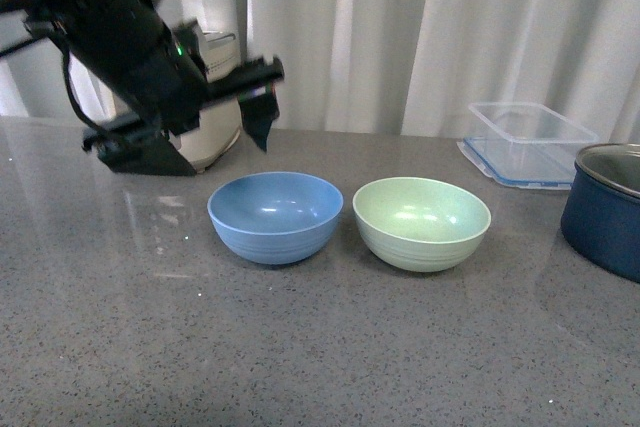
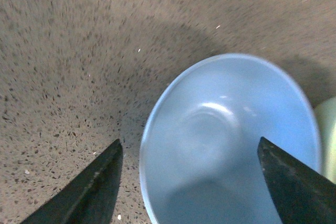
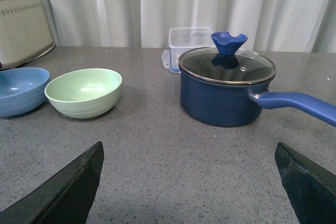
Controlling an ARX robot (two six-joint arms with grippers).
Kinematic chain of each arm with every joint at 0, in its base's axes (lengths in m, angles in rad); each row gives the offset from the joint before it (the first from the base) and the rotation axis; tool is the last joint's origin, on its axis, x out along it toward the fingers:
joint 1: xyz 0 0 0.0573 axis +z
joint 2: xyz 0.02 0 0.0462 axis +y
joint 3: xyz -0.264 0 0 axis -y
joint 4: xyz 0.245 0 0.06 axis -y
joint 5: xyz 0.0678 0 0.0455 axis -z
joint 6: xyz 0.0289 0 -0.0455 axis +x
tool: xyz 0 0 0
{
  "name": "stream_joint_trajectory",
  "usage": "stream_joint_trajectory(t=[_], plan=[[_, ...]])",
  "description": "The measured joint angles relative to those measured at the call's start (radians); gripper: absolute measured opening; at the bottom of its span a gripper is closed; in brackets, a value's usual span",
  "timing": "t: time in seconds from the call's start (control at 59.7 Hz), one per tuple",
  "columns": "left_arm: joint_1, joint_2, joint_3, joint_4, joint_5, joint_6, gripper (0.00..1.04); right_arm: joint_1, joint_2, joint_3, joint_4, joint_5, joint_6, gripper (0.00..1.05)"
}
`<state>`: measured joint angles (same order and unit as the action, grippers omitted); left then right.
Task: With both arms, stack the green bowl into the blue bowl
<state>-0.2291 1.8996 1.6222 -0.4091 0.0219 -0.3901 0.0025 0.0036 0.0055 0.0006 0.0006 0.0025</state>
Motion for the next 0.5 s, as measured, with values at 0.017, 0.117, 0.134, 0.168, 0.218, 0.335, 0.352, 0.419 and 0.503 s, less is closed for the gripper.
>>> stream_joint_trajectory(t=[0.017,0.117,0.134,0.168,0.218,0.335,0.352,0.419,0.503], plan=[[0.002,-0.021,-0.005,0.004,0.001,0.008,0.9,0.0,0.0,0.0,0.0,0.0,0.0,0.95],[0.022,-0.131,-0.059,0.052,-0.017,0.064,0.99,0.0,0.0,0.0,0.0,0.0,0.0,0.95],[0.028,-0.158,-0.079,0.077,-0.028,0.084,0.98,0.0,0.0,0.0,0.0,0.0,0.0,0.95],[0.04,-0.203,-0.117,0.119,-0.018,0.103,0.97,0.0,0.0,0.0,0.0,0.0,0.0,0.95],[0.061,-0.284,-0.195,0.213,-0.019,0.146,0.98,0.0,0.0,0.0,0.0,0.0,0.0,0.95],[0.093,-0.469,-0.425,0.528,-0.136,0.293,0.9,0.0,0.0,0.0,0.0,0.0,0.0,0.95],[0.097,-0.496,-0.468,0.592,-0.145,0.312,0.86,0.0,0.0,0.0,0.0,0.0,0.0,0.95],[0.109,-0.565,-0.589,0.74,-0.148,0.339,0.75,0.0,0.0,0.0,0.0,-0.001,0.0,0.95],[0.121,-0.64,-0.762,0.864,-0.133,0.362,0.59,0.0,0.0,0.0,0.0,-0.001,0.0,0.95]])
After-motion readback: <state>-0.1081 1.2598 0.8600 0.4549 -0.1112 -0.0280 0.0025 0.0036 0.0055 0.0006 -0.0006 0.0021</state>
